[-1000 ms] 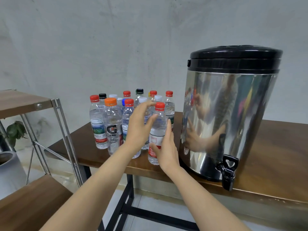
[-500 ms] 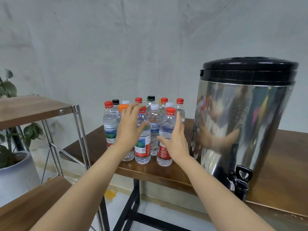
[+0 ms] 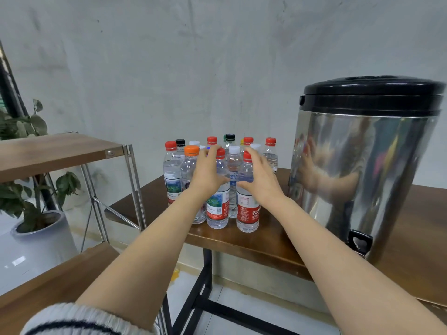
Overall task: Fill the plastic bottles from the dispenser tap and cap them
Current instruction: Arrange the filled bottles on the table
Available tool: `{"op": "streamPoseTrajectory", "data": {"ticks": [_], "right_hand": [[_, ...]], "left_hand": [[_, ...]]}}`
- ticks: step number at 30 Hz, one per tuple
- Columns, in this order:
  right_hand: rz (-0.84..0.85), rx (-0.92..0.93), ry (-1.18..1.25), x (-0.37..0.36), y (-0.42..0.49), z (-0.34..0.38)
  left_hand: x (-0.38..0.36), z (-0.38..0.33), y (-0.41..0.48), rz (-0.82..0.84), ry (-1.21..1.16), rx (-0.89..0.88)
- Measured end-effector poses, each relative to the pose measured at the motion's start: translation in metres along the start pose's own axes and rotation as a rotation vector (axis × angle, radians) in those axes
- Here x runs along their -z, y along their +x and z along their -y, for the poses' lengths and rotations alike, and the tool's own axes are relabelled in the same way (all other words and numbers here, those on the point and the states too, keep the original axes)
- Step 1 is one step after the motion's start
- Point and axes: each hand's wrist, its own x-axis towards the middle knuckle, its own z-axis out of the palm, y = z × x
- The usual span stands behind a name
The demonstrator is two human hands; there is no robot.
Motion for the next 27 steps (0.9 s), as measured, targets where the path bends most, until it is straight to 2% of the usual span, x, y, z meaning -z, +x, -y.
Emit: {"op": "streamPoseTrajectory", "data": {"ticks": [11,22,27], "right_hand": [[0.090,0.130,0.060,-0.005,-0.023,0.006],[0.121,0.239,0.007,-0.010,-0.040,0.016],[0.150,0.295,0.087,-0.011,-0.049,0.030]], "left_hand": [[-0.010,0.017,-0.037,-0.040,-0.244,-0.094],[-0.006,0.026,-0.071,-0.216,-0.368,-0.053],[0.015,0.022,-0.099,-0.285,-0.321,-0.066]]}}
